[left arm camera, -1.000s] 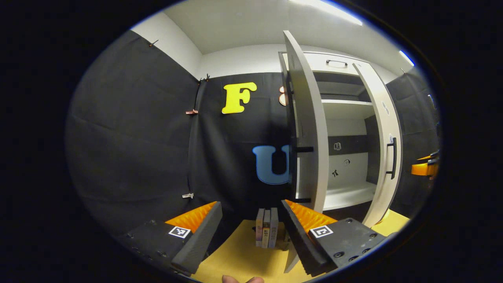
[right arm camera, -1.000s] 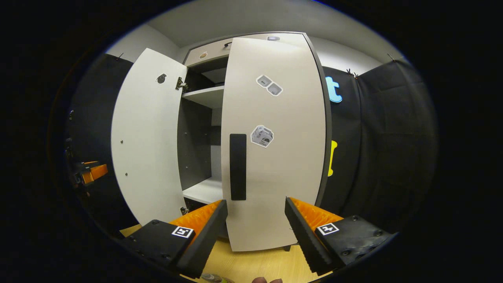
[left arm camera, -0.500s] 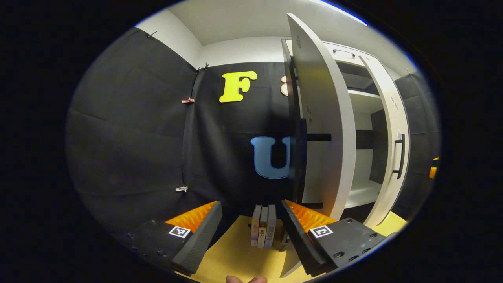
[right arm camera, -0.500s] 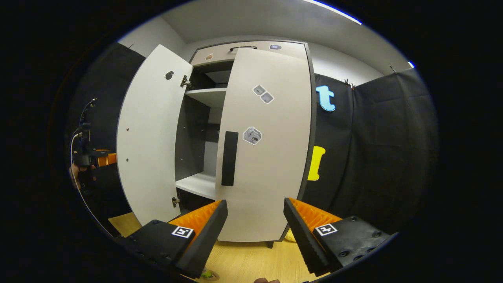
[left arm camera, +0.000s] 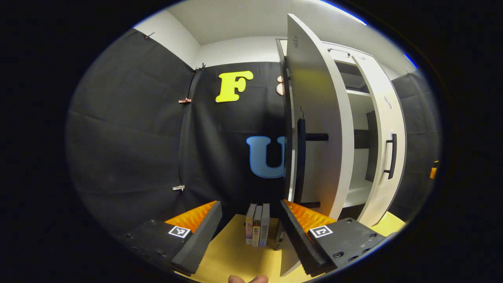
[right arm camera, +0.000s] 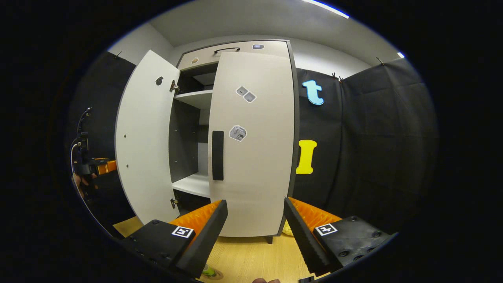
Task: Grasp the bottle in the cabinet with the left hand and place it on the coaster, then close the right door with the right hand and the left door with the left hand.
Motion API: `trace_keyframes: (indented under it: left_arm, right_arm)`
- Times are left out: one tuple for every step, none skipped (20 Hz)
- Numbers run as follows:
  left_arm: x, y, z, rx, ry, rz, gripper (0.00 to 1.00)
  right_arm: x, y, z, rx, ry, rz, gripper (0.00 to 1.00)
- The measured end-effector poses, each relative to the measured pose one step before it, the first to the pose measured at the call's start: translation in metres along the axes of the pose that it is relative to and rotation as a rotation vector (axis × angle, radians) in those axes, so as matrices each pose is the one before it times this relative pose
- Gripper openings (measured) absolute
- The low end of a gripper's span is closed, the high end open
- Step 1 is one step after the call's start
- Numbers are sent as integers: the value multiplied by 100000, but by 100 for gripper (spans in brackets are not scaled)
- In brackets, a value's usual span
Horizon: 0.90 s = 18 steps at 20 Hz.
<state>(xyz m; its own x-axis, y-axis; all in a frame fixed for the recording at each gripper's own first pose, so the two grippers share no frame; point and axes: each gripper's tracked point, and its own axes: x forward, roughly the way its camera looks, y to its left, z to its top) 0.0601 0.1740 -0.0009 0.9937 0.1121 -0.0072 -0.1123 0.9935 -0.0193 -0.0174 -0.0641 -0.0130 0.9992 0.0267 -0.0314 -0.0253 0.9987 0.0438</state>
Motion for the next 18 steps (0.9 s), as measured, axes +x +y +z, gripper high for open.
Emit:
trace_keyframes:
  left_arm:
    - [-370, -902, -127, -464, 106, -1474, 94]
    - [-360, -976, -118, -269, 26, -1688, 94]
    - [-398, -1094, -184, 116, 30, -1906, 94]
    - [-46, -806, 14, 401, -100, -1627, 95]
    - [-128, -803, 61, 455, -28, -1300, 95]
    - [66, -852, 116, 393, -426, -1098, 94]
    - [-34, -489, -18, 53, -196, -468, 94]
    - [105, -444, 71, -172, -363, 52, 94]
    - [118, -415, 52, -510, -81, -36, 94]
    - [45, -475, 75, -903, -120, -408, 94]
    - [118, -738, -18, -924, 144, -1133, 94]
    - [139, -871, -143, -714, 499, -1547, 94]
    - [139, -965, -83, -612, 157, -1839, 94]
    - [195, -803, -20, -65, 245, -1244, 94]
    - [317, -804, 6, 322, -76, -1352, 94]
    - [448, -1016, 55, 680, -264, -1513, 94]
    - [480, -1138, 83, 558, -722, -1931, 94]
    - [491, -1023, -8, 0, -357, -1856, 92]
  right_arm:
    - [-68, 76, -98, 522, 273, 450, 96]
    - [-40, 41, -131, 531, 246, 254, 96]
    - [-8, -55, -90, 524, 97, -132, 96]
    - [-10, -45, -68, 292, 12, -96, 96]
    - [-79, -9, -77, 274, -270, 42, 96]
    - [-130, 69, -38, 324, -96, 357, 96]
    - [38, -9, -17, 205, -33, 194, 96]
    - [62, -301, -157, -149, 315, -489, 96]
    - [55, -189, -44, -34, 288, -272, 96]
    - [43, -298, 90, 400, 48, -503, 96]
    - [-5, -143, 17, 832, 154, 156, 96]
    - [101, -206, -28, 748, 195, -90, 96]
    - [24, -238, -38, 263, 212, -193, 96]
    - [94, -239, -134, -190, 246, -206, 96]
    - [27, -226, -25, -280, 202, -229, 96]
    - [5, -192, -71, -115, 243, -72, 96]
    - [-20, -168, -9, 134, 219, -113, 96]
    - [3, -188, -89, 210, 309, -61, 96]
